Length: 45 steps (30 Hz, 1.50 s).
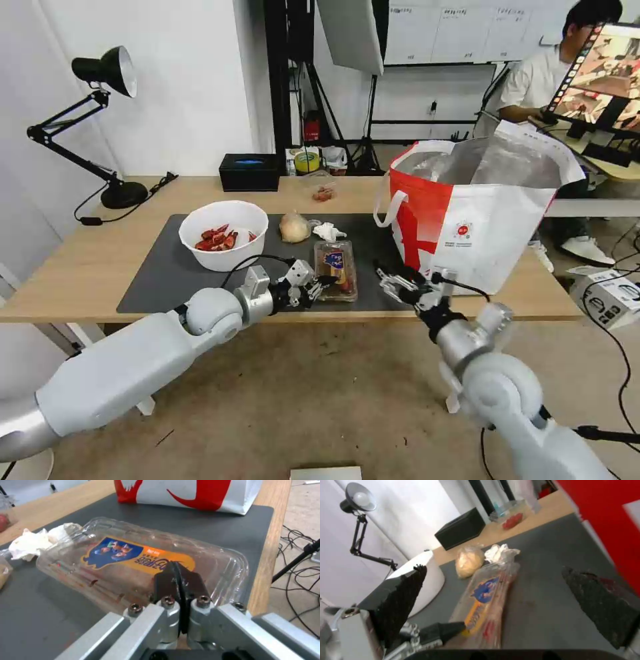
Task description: Pick up the trash from the table and place it into the takeout bag.
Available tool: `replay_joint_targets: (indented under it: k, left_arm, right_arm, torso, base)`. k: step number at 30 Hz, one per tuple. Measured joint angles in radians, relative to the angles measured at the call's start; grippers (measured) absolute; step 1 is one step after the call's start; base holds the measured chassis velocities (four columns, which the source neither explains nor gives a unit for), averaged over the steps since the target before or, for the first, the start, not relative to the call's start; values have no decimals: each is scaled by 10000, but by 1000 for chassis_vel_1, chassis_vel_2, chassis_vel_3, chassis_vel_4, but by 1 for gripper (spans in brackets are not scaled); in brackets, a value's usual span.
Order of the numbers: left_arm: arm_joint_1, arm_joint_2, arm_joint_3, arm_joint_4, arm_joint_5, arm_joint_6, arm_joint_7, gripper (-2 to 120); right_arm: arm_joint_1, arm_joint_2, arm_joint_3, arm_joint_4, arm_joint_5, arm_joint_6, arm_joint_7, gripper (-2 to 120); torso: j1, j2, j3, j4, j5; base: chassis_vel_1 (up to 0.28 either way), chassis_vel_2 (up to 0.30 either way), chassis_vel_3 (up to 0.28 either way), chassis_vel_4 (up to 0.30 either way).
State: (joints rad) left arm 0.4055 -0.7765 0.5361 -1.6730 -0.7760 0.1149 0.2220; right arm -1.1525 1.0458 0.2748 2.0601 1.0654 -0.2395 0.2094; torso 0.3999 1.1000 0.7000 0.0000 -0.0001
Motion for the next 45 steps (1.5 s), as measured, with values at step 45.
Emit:
replay_joint_targets:
  k: [45]
  left_arm:
    - [-94,-8,128,85,-247,-255,-143,0]
  right_arm:
    - [5048,1352,-1845,-3489,4772,-4365,4098,100]
  torso:
    - [1,0,0,-1,0]
  base:
    - [0,0,0,0]
